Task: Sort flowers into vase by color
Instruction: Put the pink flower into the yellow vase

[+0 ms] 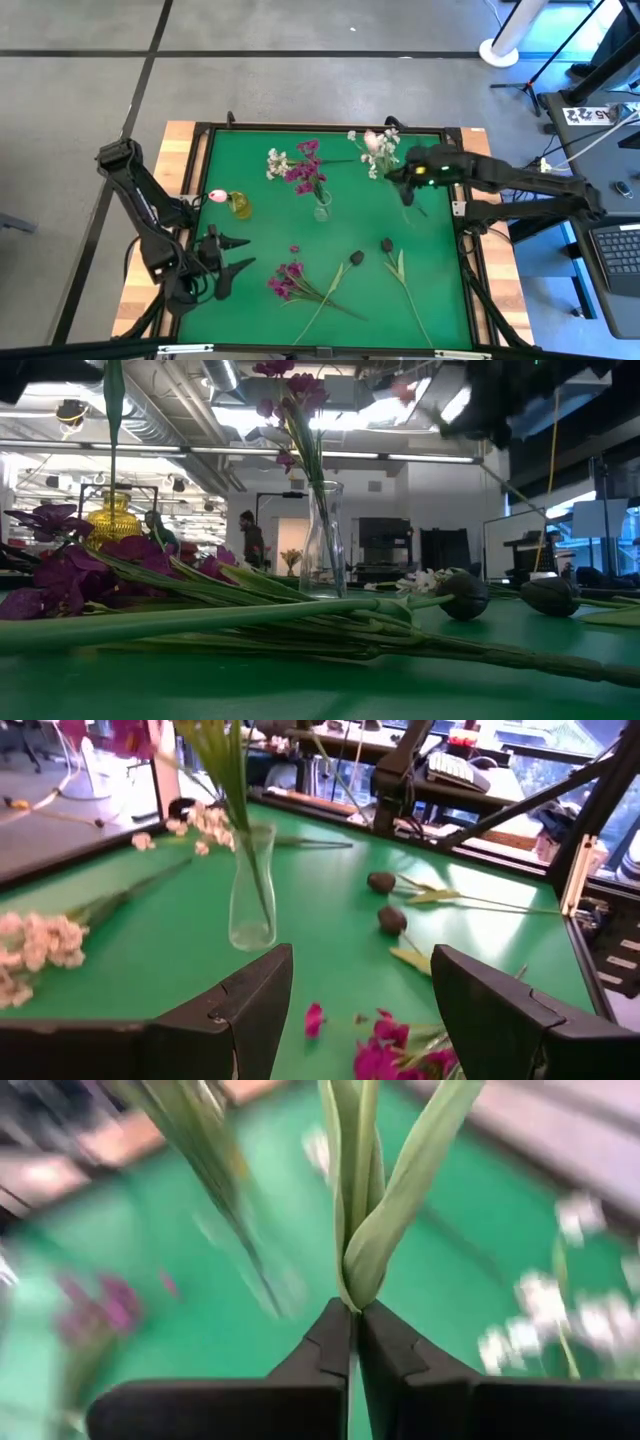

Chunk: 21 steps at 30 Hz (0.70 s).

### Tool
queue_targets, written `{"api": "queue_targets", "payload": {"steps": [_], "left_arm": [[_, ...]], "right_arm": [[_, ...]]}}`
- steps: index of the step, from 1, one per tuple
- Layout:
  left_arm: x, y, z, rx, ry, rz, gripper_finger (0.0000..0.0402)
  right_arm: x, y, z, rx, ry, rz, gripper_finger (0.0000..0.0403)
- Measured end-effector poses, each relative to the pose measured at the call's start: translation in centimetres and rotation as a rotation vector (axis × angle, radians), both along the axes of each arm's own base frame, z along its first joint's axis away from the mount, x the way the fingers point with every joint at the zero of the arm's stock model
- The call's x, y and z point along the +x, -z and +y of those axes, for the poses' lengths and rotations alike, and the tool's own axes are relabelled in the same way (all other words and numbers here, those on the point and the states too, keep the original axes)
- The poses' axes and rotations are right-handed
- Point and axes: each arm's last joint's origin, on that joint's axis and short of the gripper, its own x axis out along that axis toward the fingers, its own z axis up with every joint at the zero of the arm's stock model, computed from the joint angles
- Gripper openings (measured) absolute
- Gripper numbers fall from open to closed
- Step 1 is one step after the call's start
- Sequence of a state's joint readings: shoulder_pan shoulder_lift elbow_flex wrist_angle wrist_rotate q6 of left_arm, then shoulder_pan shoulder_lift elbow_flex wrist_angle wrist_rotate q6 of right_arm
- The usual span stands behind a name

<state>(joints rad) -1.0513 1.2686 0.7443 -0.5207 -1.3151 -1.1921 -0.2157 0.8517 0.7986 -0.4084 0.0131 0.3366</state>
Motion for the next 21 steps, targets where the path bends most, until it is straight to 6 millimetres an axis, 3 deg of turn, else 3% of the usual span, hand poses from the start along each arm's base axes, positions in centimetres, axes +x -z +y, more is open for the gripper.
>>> {"api": "queue_targets", "payload": {"steps": [6,9,15,21], "left_arm": [[1.4,-3.0,-0.6,0.049,0.0,0.011,0.0233],[2.5,-4.7,-0.4,0.092,-0.017,0.027,0.0233],[5.5,-7.7,1.4,0.135,0.002,0.132,0.0233],[7.6,-13.3,3.1,0.156,0.174,0.024,0.0233]], "right_arm": [[-0.3,-4.8,1.5,-0.107,-0.147,-0.454,0.0004],[0.2,-6.1,2.4,-0.174,-0.215,-0.593,0.0003],[2.2,-6.6,3.1,-0.215,-0.284,-0.722,0.0003],[4.0,-6.8,3.2,-0.205,-0.376,-0.807,0.0003]]}}
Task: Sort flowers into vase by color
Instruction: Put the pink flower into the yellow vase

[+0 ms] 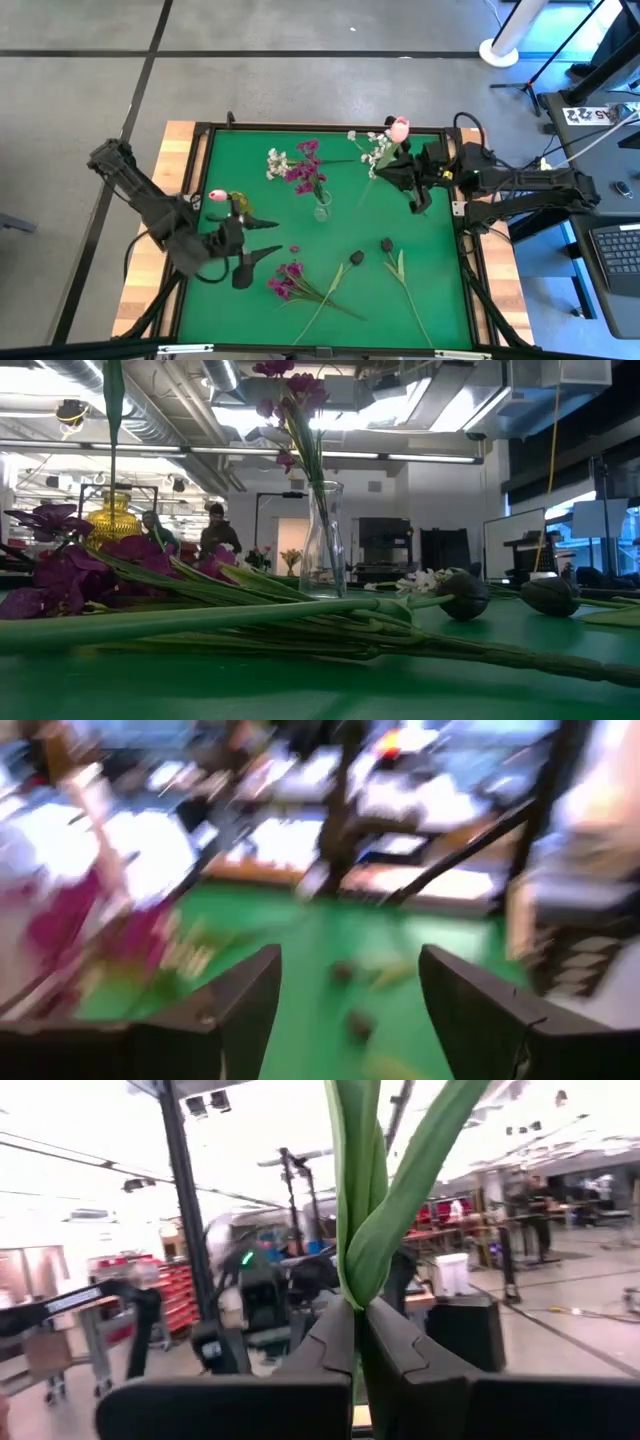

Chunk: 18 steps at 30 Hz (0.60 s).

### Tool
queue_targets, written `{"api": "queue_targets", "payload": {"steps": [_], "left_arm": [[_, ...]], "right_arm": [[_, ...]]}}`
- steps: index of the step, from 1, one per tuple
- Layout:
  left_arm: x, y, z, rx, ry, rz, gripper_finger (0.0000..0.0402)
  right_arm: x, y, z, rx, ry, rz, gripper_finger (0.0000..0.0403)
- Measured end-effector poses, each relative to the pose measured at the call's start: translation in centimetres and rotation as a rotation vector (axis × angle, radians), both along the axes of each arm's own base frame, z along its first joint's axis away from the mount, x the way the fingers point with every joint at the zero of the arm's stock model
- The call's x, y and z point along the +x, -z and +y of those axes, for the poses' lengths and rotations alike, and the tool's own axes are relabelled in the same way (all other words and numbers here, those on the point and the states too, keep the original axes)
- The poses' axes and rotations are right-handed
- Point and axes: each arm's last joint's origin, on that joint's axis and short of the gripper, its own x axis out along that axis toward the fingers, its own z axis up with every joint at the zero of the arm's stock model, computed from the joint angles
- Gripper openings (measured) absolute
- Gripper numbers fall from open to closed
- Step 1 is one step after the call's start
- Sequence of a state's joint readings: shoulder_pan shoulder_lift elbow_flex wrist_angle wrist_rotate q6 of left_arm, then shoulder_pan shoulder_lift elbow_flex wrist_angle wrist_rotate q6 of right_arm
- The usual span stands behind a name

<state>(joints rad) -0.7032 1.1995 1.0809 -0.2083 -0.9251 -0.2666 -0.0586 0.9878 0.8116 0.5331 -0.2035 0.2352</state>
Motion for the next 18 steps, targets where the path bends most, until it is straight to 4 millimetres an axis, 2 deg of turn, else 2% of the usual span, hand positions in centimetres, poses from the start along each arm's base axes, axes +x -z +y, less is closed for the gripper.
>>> {"api": "queue_targets", "payload": {"steps": [3,5,13,18], "left_arm": [[0.5,-2.7,1.2,0.011,0.145,-0.139,0.0233],[1.0,-3.7,2.6,0.007,0.208,-0.206,0.0233],[4.1,-4.0,9.4,-0.038,0.195,-0.248,0.0233],[4.9,-4.2,11.3,-0.043,0.209,-0.298,0.0233]], "right_arm": [[0.9,-0.8,0.1,-0.027,-0.062,-0.032,0.0003],[1.5,-1.4,0.2,-0.039,-0.085,-0.049,0.0003],[5.3,-2.2,0.0,-0.05,-0.093,-0.022,0.0003],[7.6,-2.5,-0.2,-0.065,-0.087,-0.006,0.0003]]}}
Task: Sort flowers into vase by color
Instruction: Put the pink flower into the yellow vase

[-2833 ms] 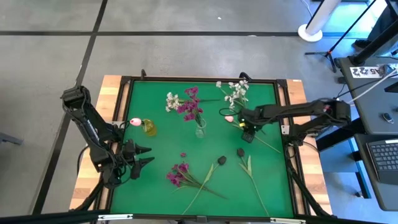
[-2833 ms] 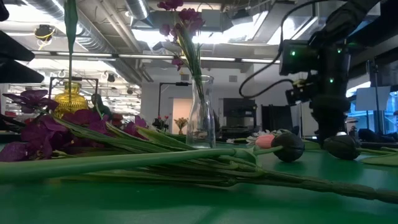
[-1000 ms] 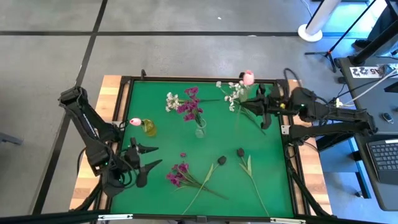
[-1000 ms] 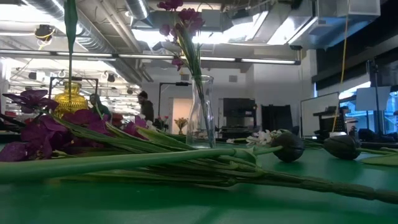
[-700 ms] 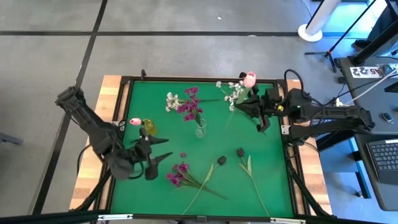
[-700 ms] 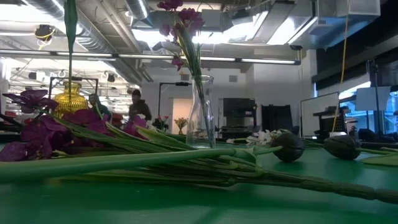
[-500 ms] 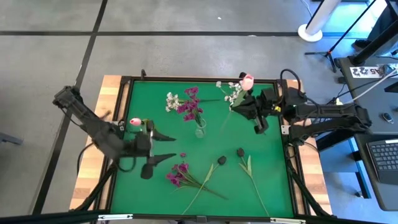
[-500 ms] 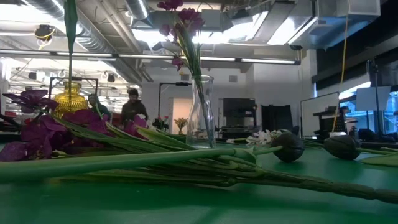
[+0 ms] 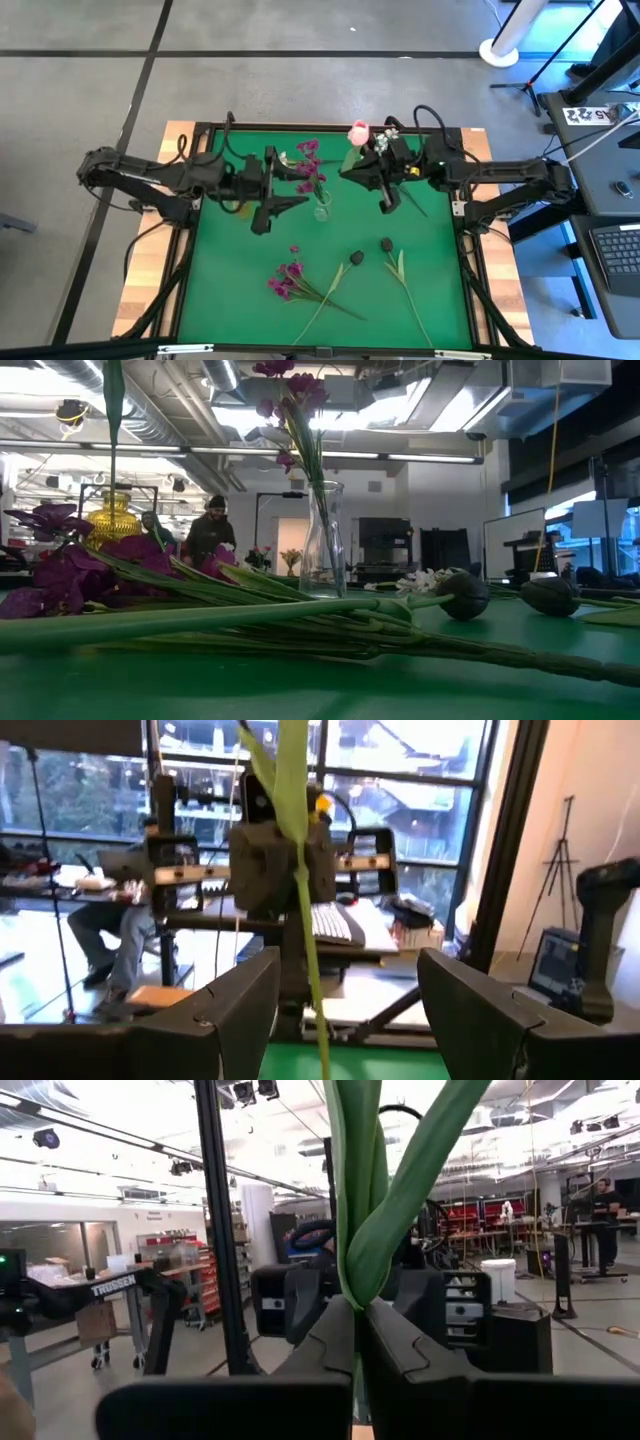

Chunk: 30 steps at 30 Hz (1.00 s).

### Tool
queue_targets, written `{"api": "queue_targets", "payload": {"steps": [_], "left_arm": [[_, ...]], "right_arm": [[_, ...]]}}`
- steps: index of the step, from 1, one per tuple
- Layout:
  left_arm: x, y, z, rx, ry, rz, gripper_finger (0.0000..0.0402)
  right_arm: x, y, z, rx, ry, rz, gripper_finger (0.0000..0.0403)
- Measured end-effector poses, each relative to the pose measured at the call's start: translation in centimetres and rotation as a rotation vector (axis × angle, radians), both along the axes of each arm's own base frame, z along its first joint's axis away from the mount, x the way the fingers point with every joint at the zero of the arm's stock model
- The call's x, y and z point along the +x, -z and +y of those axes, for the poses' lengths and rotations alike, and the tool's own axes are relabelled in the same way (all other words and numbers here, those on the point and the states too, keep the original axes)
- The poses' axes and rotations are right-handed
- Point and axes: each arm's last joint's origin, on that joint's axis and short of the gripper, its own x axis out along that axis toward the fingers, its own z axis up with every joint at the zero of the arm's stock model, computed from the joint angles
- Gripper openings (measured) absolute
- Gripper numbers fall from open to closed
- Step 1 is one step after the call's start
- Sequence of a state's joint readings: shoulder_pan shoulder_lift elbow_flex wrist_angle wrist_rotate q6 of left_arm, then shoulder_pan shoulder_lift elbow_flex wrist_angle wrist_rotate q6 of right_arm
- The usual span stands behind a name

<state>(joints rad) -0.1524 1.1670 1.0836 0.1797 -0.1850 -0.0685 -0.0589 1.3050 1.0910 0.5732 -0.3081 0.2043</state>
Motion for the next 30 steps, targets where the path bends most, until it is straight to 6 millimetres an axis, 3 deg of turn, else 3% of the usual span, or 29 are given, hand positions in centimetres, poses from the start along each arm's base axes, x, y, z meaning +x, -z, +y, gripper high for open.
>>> {"api": "queue_targets", "payload": {"steps": [10,20,25,30], "left_arm": [[0.4,0.4,0.4,0.007,0.037,0.016,0.0233],[1.7,1.4,0.8,0.008,-0.034,0.053,0.0231],[1.7,1.3,0.9,0.003,-0.073,0.042,0.0199],[1.7,1.4,0.9,0.003,-0.075,0.043,0.0139]], "right_arm": [[3.2,-1.0,-0.2,-0.004,0.001,-0.013,0.0003],[4.7,-0.4,-0.3,-0.006,-0.007,0.01,0.0003],[4.7,-0.4,-0.2,-0.009,-0.017,0.014,0.0003],[4.7,-0.3,-0.2,-0.013,-0.03,0.017,0.0003]]}}
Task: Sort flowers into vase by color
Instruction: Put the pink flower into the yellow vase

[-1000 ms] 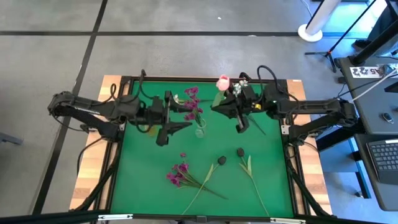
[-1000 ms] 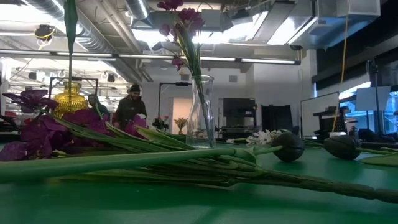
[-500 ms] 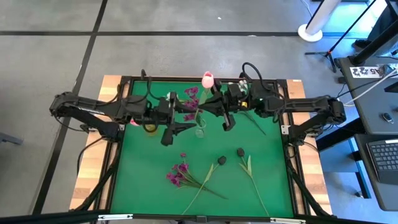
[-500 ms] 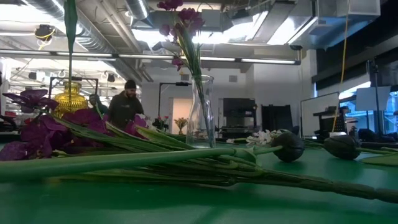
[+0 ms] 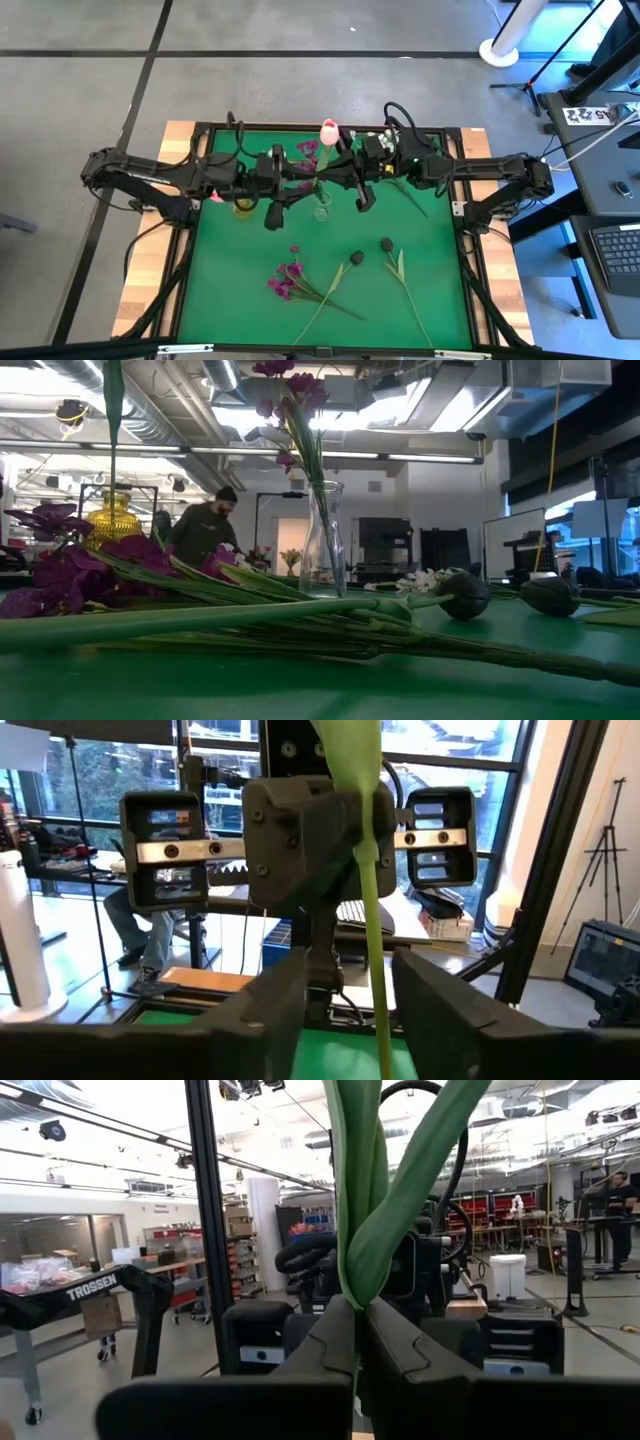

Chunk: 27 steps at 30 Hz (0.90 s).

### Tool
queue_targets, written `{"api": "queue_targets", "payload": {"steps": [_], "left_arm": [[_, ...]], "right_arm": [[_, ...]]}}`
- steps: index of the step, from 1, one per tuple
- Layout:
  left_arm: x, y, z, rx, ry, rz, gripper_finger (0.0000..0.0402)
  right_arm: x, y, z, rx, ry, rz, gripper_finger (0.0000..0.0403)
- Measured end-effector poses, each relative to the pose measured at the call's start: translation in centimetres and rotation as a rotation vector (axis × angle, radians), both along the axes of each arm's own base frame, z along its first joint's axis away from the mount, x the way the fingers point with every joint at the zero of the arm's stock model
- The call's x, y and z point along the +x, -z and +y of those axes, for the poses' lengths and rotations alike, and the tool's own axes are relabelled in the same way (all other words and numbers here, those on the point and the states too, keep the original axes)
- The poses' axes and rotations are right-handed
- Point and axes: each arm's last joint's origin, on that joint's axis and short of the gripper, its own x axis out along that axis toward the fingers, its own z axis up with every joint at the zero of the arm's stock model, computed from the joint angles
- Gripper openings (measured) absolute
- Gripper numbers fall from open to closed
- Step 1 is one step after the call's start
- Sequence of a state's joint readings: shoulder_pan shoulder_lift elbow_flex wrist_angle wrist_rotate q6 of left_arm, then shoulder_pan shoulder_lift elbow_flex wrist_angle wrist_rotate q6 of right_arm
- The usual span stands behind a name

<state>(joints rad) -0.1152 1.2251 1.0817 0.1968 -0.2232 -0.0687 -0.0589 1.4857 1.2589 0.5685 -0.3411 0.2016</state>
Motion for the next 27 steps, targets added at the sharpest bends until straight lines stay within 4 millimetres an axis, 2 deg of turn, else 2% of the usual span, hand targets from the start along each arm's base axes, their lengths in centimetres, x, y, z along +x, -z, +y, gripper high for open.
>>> {"api": "queue_targets", "payload": {"steps": [8,15,19,23,27], "left_arm": [[0.0,0.0,0.0,-0.002,-0.002,0.0,0.0013],[0.0,0.0,0.0,-0.002,-0.002,0.002,0.0004],[-0.3,-0.1,-0.4,0.001,0.015,0.006,0.0002],[-1.5,-0.8,-1.0,0.017,0.044,-0.004,0.0002],[-3.7,-2.3,-1.3,0.017,-0.011,-0.056,0.0001]], "right_arm": [[0.0,0.2,0.0,-0.002,-0.01,0.021,0.0009],[0.0,0.2,0.1,-0.011,-0.044,0.023,0.0071],[-0.1,0.2,0.4,-0.041,-0.133,0.026,0.0117],[-0.3,0.3,0.7,-0.052,-0.258,0.043,0.0167],[-1.2,0.0,0.9,-0.047,-0.315,0.104,0.0212]]}}
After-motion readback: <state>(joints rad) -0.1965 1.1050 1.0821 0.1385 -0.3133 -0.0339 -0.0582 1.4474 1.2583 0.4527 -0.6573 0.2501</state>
